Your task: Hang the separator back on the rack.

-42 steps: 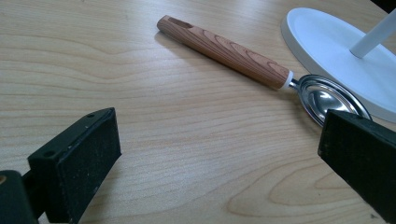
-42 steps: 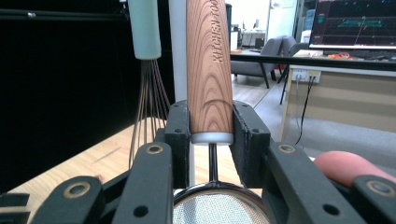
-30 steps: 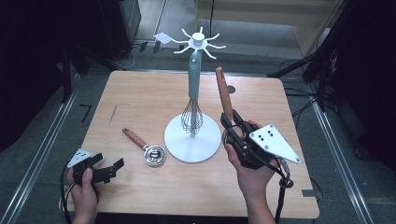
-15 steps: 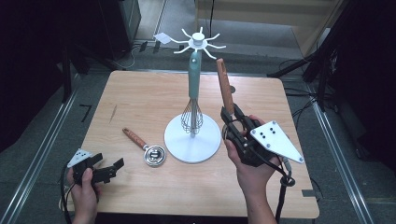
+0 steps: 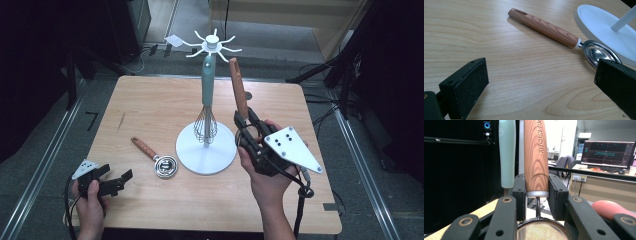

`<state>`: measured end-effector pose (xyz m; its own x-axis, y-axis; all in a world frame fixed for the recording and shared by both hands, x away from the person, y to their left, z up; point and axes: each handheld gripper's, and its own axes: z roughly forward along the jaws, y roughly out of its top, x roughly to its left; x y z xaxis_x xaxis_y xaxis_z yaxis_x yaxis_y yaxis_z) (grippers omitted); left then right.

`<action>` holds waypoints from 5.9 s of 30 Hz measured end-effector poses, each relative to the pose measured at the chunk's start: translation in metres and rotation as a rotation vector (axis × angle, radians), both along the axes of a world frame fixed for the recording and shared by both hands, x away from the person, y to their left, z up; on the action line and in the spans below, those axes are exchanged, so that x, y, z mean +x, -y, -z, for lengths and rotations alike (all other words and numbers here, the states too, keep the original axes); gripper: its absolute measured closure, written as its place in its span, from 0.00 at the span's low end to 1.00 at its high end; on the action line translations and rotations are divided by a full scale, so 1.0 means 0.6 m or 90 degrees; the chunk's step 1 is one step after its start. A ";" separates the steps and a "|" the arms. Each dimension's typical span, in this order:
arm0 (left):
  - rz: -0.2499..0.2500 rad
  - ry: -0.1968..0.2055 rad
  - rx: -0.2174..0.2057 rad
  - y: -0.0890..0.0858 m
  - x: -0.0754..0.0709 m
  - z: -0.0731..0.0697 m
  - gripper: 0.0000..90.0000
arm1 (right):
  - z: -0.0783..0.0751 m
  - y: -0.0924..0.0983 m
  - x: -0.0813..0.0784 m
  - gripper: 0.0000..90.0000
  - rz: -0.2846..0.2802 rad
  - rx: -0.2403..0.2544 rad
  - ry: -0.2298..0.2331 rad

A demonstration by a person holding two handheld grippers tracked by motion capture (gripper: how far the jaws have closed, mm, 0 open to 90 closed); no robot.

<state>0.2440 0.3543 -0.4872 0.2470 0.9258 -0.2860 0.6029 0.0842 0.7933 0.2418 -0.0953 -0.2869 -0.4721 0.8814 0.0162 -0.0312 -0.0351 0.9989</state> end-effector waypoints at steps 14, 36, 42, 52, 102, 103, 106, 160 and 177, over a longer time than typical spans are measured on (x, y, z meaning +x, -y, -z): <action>-0.001 -0.002 -0.003 0.000 0.000 0.000 0.00 | -0.006 -0.014 0.006 0.80 0.003 -0.018 0.002; 0.000 -0.002 -0.005 -0.001 0.001 0.000 0.00 | 0.002 -0.024 0.011 0.80 0.014 -0.047 0.001; -0.001 -0.002 -0.005 -0.001 0.000 0.000 0.00 | -0.004 -0.012 0.004 0.80 0.034 -0.034 0.011; -0.001 -0.002 -0.006 -0.001 0.001 0.000 0.00 | 0.001 -0.018 0.016 0.80 0.033 -0.041 -0.011; -0.001 -0.004 -0.006 -0.001 0.001 0.001 0.00 | -0.012 -0.007 0.105 1.00 0.035 -0.016 -0.004; -0.001 -0.004 -0.006 -0.001 0.001 0.001 0.00 | -0.016 -0.008 0.108 1.00 0.032 -0.016 -0.003; 0.001 -0.005 -0.005 -0.002 0.001 0.001 0.00 | -0.035 -0.008 0.115 1.00 0.024 -0.013 0.011; 0.001 -0.008 -0.006 -0.002 0.002 0.001 0.00 | -0.105 -0.071 0.076 1.00 -0.103 -0.012 0.097; 0.001 -0.006 -0.001 -0.001 0.002 0.000 0.00 | -0.059 -0.015 0.072 1.00 -0.047 -0.017 0.067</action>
